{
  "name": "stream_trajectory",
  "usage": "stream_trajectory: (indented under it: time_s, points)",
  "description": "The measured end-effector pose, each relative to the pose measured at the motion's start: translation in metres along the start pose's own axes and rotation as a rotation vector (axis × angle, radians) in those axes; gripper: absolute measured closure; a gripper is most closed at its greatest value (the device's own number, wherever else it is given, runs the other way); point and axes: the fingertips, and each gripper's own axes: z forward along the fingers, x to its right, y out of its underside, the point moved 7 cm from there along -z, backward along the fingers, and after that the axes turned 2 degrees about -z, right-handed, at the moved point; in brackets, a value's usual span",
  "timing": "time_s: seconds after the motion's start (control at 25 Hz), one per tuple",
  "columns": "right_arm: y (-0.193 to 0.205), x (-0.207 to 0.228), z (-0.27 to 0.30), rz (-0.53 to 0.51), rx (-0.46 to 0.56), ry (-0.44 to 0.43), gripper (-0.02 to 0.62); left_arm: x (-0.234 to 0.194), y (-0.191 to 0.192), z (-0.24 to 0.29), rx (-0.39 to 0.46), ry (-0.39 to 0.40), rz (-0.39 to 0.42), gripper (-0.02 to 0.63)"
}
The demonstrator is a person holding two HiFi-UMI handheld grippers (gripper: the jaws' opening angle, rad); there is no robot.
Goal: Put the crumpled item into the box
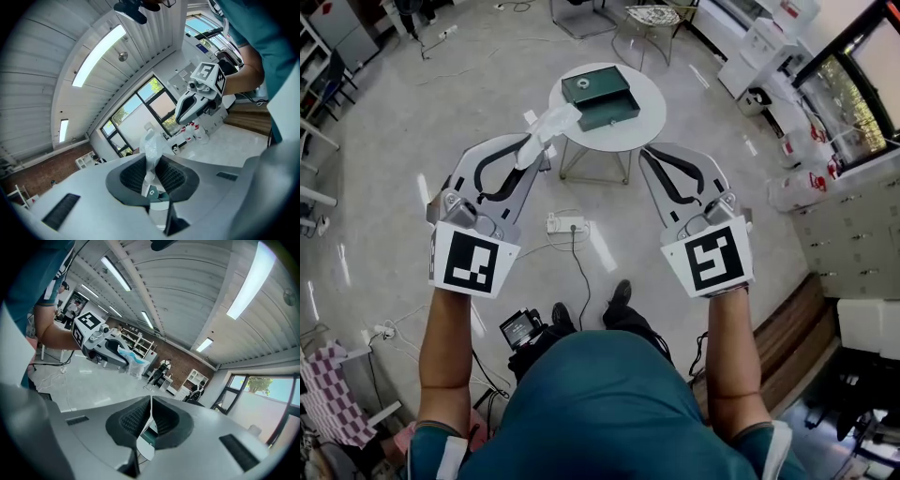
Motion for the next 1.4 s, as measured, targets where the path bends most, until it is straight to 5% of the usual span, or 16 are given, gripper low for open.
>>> stream_trajectory:
  time_s: [1.0,1.4]
  points:
    - [0.1,0.137,0.018,-0.002,0.147,-0.135,0.555,0.023,-0.052,0.133,-0.137,-0.132,-0.002,0.534]
    - [0.136,0.164,0.036,0.04,0.092,-0.093,0.555,0.013,-0.039,0.185,-0.104,-0.076,-0.005,0.534]
